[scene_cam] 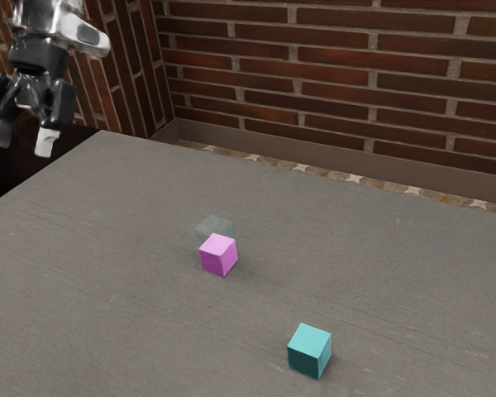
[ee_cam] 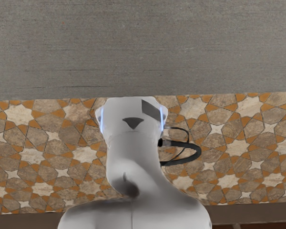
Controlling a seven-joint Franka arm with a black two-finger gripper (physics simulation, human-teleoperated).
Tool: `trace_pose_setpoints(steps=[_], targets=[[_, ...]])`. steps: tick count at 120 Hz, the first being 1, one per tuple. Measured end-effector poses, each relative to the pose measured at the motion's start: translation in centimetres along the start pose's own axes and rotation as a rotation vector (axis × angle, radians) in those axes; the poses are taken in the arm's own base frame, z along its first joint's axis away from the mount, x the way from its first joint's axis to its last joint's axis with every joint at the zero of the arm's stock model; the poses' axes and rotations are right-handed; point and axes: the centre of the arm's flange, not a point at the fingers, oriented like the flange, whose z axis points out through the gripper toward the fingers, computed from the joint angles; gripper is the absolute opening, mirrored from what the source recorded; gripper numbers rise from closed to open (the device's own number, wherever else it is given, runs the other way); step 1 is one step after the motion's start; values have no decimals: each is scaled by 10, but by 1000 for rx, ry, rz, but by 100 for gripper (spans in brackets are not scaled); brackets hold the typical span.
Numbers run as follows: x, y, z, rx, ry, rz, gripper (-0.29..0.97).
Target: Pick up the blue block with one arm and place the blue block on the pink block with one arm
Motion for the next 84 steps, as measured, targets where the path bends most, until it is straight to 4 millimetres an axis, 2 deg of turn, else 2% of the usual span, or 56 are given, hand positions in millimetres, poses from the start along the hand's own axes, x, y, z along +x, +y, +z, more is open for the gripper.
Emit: trace_pose_setpoints(steps=[16, 18, 22, 24, 26, 31, 35, 39, 50, 60, 68, 73, 84], targets=[[63, -1, -9, -16, 266, 0, 66], [77, 0, -7, -23, 276, -3, 66], [120, 7, 5, -35, 279, 1, 66], [140, 21, 14, -33, 280, 14, 66], [160, 42, 23, -25, 281, 37, 66], [204, 115, 56, 11, 279, 114, 65], [227, 162, 82, 41, 293, 145, 65], [242, 196, 104, 62, 318, 149, 64], [267, 240, 168, 55, 363, 129, 62], [271, 271, 205, 35, 432, 128, 61], [256, 287, 225, 10, 487, 134, 61], [247, 295, 231, -7, 523, 138, 61], [243, 307, 243, -27, 576, 133, 61]])
